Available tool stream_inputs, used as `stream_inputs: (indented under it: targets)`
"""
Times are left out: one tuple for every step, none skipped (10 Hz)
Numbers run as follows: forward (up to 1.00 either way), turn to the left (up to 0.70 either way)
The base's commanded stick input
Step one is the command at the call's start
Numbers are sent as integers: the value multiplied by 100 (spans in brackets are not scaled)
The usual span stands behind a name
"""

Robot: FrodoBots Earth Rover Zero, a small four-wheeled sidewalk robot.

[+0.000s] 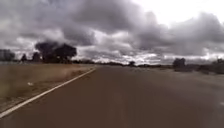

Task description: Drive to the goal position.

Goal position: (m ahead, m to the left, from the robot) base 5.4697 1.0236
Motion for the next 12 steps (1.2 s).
stream_inputs:
  targets:
    - [85, 4]
    - [85, 4]
    - [85, 4]
    - [85, 4]
    - [85, 4]
    - [85, 4]
    - [85, 4]
    - [85, 4]
    - [85, 4]
    - [85, 4]
    - [85, 4]
    - [85, 4]
